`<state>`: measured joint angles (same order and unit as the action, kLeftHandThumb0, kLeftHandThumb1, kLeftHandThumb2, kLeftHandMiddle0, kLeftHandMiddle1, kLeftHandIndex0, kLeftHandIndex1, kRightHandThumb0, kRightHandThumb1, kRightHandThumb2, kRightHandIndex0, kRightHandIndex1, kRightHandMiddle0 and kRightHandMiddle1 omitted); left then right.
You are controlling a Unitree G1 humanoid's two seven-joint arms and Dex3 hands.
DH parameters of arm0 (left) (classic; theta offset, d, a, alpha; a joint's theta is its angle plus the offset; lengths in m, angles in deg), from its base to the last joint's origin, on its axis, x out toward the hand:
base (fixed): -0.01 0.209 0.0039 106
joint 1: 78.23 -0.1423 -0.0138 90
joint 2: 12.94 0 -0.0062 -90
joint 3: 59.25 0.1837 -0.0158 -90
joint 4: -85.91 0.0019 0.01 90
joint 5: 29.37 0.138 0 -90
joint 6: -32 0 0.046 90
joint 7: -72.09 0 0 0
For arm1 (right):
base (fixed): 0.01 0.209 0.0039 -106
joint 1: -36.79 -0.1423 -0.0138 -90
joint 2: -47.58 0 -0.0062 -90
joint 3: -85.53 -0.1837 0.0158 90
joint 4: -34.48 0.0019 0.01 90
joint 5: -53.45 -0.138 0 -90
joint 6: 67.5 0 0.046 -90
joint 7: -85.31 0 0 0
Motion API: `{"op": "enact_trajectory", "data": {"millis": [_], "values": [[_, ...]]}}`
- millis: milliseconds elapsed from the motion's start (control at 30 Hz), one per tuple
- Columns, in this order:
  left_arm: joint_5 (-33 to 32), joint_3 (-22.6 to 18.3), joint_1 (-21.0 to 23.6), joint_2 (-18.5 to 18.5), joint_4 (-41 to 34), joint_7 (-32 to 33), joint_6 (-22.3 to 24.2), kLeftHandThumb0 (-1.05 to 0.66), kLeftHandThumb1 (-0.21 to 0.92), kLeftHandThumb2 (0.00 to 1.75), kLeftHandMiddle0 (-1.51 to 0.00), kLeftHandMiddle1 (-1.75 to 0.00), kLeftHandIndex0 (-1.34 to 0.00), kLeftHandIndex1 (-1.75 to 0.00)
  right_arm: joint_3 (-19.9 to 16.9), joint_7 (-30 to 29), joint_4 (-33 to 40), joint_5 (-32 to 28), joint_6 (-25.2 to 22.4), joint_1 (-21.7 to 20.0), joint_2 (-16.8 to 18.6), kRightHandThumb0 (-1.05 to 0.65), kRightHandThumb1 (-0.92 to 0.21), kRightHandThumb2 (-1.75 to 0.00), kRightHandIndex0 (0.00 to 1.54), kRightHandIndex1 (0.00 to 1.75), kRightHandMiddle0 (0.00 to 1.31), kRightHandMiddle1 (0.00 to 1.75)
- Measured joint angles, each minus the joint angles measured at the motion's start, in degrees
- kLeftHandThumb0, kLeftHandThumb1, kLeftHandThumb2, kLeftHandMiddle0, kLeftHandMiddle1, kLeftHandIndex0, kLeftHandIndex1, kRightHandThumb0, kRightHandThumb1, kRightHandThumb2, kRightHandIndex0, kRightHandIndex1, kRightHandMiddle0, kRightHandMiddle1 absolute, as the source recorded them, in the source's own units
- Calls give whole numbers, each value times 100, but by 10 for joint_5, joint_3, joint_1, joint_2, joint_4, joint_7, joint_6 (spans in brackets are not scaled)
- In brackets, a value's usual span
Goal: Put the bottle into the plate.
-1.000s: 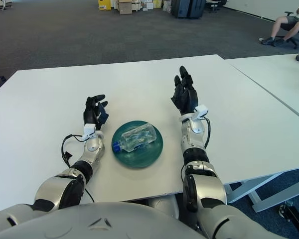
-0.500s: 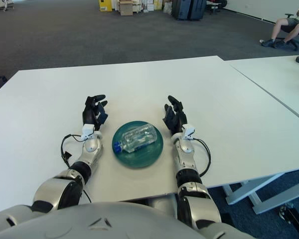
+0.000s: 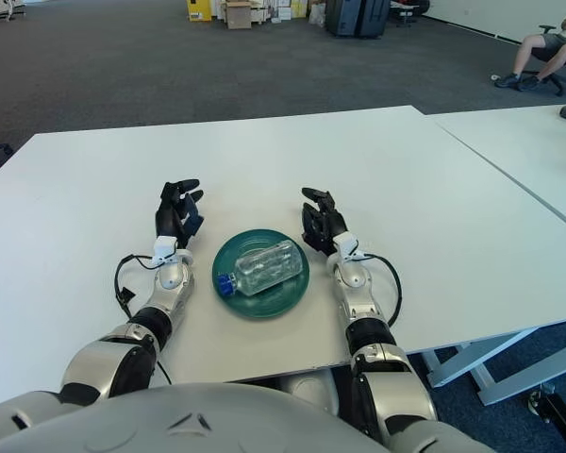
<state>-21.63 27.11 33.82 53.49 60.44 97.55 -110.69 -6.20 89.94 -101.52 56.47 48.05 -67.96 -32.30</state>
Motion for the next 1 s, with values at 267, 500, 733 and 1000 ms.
{"op": "enact_trajectory", "data": {"millis": [267,500,733,1000], "values": [[0,0,-1,-1,-3,0,0,-63,92,84,-52,-65,-36,-123,0,-12,-4,0,-3,-4,-2,-63,-92,-79,35,3,0,76],[-4,-1,-1,-4,-4,-3,2,-64,92,84,-52,-65,-36,-123,4,-22,29,2,-38,5,-1,-62,-92,-78,36,3,0,75],[-4,0,-2,-5,-7,-2,2,-64,92,84,-52,-64,-37,-124,4,-29,47,1,-54,12,1,-60,-92,-74,38,4,0,75],[0,1,-3,-5,-9,0,2,-65,92,84,-52,-64,-36,-125,-1,-27,64,-8,-64,21,5,-57,-92,-71,39,3,0,78]]}}
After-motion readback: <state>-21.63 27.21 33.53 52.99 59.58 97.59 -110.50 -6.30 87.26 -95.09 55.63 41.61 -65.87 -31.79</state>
